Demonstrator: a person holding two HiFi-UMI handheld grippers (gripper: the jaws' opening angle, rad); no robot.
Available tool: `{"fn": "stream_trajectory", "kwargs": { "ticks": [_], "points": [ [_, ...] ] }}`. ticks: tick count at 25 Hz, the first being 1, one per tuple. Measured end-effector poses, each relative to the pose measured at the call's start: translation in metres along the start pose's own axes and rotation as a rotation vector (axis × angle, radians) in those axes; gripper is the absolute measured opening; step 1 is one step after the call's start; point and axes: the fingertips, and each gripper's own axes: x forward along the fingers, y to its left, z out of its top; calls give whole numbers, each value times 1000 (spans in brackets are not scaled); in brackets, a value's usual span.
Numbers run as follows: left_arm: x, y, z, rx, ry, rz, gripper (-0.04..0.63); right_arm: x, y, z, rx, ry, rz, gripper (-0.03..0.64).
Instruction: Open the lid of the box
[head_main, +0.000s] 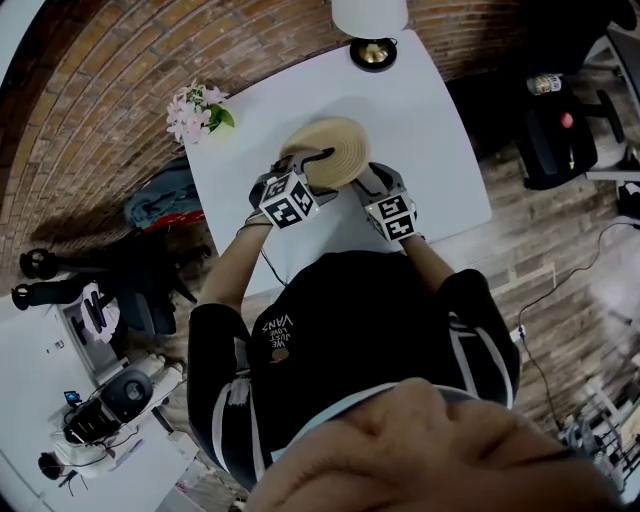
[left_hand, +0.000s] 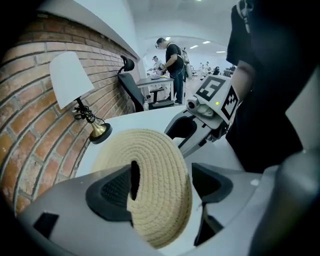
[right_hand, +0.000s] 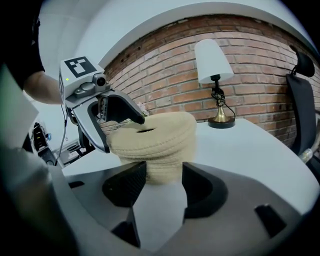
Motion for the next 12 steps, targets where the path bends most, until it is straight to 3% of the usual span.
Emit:
{"fn": "stream_trajectory", "kwargs": {
  "ticks": [5, 12],
  "points": [
    [7, -4, -2, 55, 69, -29, 368, 3, 0, 0, -20, 4, 32, 207],
    [16, -2, -11, 41, 161, -58, 368, 5, -2, -3, -18, 10, 49, 213]
  ]
}}
